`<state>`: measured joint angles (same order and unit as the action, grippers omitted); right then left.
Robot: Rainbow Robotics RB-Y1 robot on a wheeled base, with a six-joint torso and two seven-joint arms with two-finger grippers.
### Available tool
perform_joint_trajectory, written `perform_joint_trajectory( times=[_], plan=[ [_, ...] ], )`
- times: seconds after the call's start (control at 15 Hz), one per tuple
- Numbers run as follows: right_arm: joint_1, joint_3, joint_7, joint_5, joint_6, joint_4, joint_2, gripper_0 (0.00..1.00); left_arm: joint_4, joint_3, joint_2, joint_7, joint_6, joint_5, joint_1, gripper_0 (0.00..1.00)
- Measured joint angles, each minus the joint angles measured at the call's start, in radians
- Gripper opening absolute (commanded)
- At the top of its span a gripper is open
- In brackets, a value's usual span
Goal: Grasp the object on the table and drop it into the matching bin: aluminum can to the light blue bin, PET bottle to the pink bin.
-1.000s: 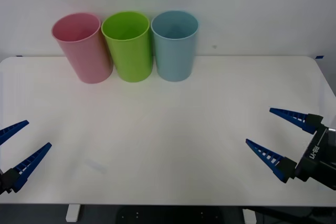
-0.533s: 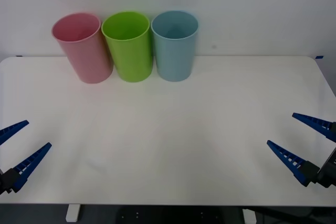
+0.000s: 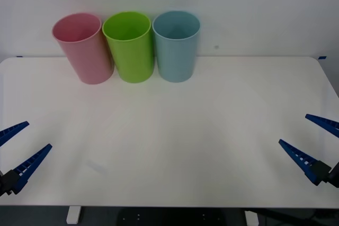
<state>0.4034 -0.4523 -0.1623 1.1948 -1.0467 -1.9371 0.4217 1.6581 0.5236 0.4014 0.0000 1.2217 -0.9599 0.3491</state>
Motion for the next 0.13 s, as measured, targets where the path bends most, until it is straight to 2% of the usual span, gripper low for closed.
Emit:
perform_joint_trajectory(
  times=[0.13],
  plan=[
    [0.000, 0.001, 0.000, 0.001, 0.000, 0.002, 0.000, 1.00, 0.000, 0.000, 0.000, 0.000, 0.000, 0.000, 0.000, 1.00]
  ],
)
